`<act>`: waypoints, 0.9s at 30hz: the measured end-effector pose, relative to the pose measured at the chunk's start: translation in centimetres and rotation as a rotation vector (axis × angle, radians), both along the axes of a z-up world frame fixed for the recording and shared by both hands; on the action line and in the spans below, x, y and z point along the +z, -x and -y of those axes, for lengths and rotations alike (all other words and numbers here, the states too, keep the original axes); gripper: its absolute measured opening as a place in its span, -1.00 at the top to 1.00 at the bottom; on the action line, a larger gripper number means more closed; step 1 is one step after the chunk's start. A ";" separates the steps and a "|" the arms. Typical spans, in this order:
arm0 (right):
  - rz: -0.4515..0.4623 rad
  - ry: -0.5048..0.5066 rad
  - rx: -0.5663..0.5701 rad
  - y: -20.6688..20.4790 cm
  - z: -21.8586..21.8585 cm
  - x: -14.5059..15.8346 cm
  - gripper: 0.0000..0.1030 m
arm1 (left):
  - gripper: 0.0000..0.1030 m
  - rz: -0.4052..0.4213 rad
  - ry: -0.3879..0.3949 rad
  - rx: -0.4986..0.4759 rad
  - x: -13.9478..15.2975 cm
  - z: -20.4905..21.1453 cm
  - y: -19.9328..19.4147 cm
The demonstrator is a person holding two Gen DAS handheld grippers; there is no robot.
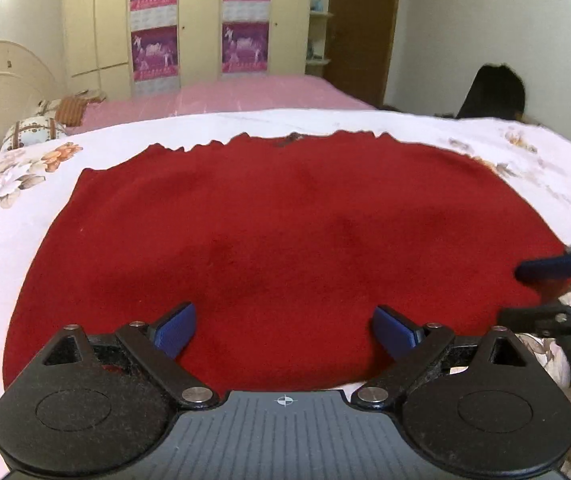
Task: Fold small clothes
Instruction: 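Smooth the folded sweater flat with both grippers open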
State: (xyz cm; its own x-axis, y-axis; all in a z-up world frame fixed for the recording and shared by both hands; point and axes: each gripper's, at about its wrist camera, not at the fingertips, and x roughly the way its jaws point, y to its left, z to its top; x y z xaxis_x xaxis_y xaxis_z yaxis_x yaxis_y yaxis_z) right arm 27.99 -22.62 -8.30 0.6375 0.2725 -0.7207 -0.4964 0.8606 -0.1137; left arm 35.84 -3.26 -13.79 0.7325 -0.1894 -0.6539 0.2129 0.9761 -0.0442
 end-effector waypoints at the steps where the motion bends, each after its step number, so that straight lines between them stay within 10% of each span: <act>1: -0.011 -0.001 -0.006 0.1 0.7 -0.2 0.10 | -0.83 -0.001 -0.004 -0.001 -0.1 -0.4 0.1; 27: -0.046 0.010 -0.106 1.9 7.4 -0.4 0.11 | -0.83 -0.004 -0.044 0.044 -0.4 -5.8 1.9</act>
